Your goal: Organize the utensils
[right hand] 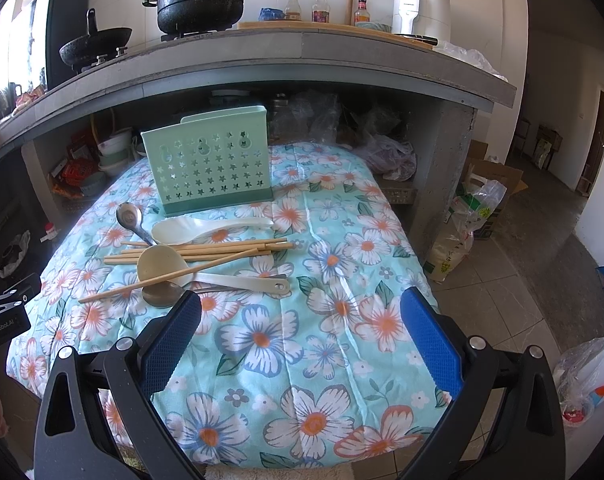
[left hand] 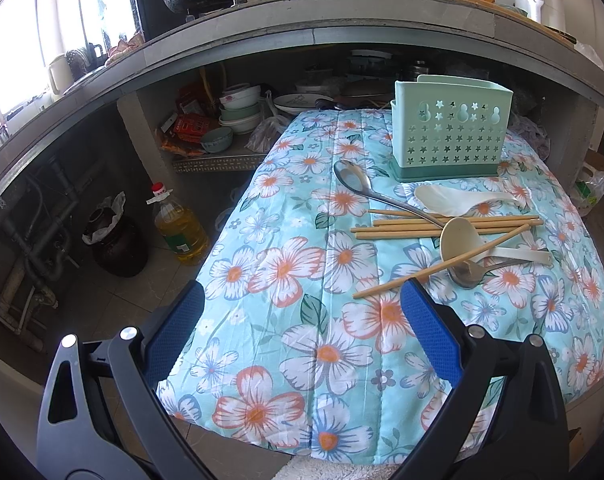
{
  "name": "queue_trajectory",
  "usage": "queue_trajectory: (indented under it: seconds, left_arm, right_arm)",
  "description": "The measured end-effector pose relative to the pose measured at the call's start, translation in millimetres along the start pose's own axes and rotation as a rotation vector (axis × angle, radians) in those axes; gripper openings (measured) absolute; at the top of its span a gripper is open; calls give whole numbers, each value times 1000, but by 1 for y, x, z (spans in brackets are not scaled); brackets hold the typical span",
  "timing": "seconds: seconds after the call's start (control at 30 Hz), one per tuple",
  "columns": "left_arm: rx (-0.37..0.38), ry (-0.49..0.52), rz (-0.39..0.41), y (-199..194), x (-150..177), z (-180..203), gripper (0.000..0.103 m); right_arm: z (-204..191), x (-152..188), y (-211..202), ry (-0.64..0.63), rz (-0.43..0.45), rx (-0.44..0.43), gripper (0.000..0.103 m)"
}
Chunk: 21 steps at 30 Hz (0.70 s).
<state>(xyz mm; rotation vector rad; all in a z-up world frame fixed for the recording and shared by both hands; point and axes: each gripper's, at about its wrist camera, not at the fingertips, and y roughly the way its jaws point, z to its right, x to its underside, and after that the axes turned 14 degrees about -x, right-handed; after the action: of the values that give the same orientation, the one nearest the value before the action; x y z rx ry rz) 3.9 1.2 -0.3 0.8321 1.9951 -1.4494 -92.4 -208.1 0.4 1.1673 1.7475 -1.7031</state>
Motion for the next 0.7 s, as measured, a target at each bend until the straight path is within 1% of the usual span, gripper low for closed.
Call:
queue_trajectory:
  seconds: [0.7]
  left_arm:
    - [-1, 1, 1, 0, 0, 0, 95]
  right_arm:
    - [1, 1, 0, 1, 1, 2, 97]
